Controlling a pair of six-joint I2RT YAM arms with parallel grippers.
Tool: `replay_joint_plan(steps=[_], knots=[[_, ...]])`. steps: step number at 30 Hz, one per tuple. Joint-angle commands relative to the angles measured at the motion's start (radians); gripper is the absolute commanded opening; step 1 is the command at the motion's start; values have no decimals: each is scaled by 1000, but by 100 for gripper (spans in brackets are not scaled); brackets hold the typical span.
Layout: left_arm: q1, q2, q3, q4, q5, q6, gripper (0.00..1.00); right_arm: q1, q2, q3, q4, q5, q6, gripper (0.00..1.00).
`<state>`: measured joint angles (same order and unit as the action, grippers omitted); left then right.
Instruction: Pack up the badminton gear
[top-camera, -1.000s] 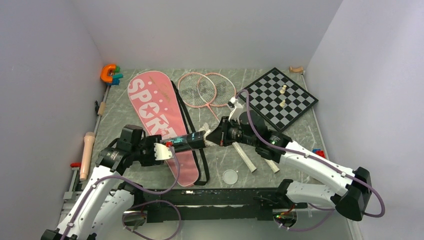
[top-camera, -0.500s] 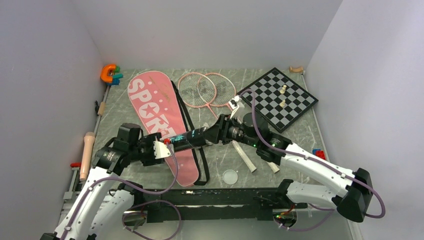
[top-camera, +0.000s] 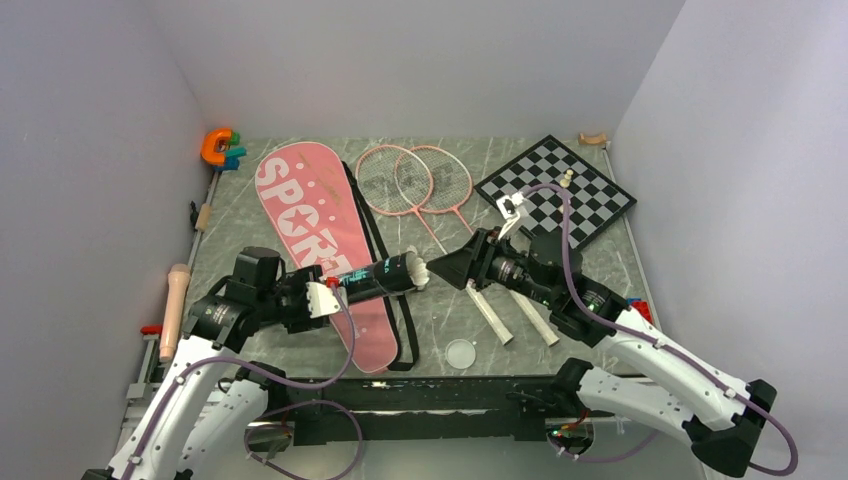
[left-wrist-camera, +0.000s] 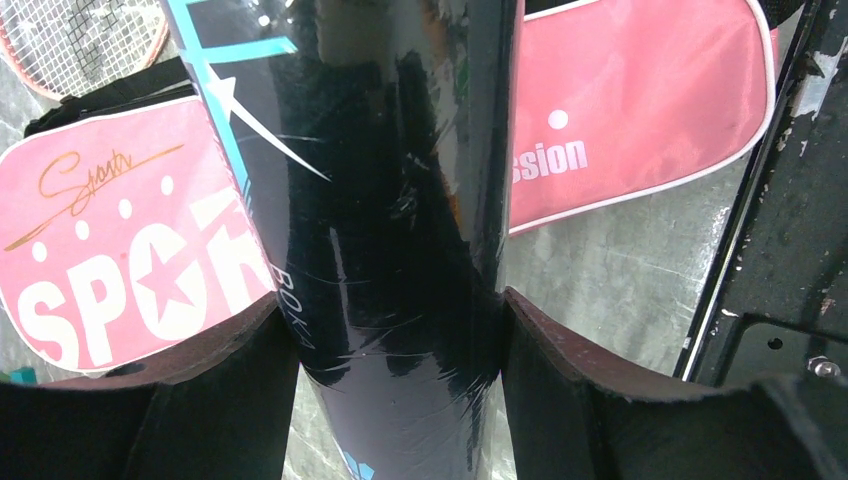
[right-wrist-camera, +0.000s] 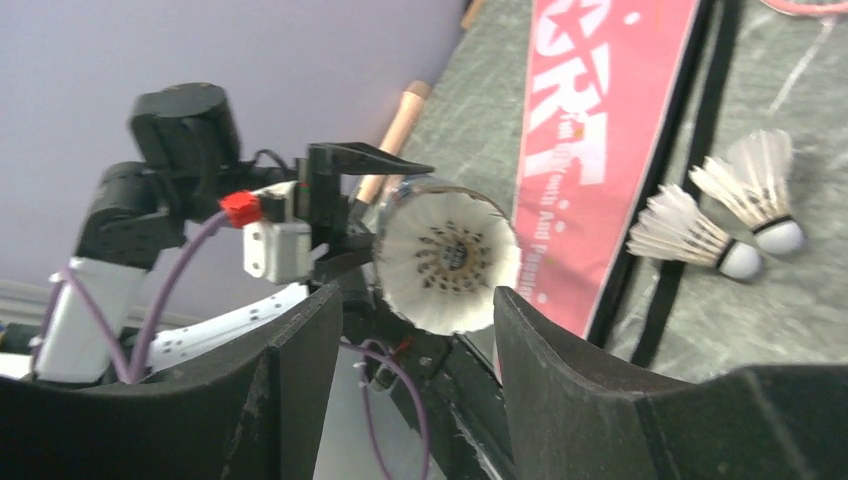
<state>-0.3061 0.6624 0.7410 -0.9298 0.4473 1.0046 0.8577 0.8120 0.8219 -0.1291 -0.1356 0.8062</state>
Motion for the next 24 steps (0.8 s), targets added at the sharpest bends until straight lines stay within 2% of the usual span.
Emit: replay_joint_plan(steps=[1, 4, 24], knots=[[3, -19, 42, 28, 51, -29, 0, -4, 22, 49, -118, 81, -58, 61], [3, -18, 51, 23, 58, -38, 0, -4, 49, 46, -142, 120, -79, 62], [3, -6, 88, 9, 127, -60, 0, -2, 264, 19, 97, -30, -16, 62]])
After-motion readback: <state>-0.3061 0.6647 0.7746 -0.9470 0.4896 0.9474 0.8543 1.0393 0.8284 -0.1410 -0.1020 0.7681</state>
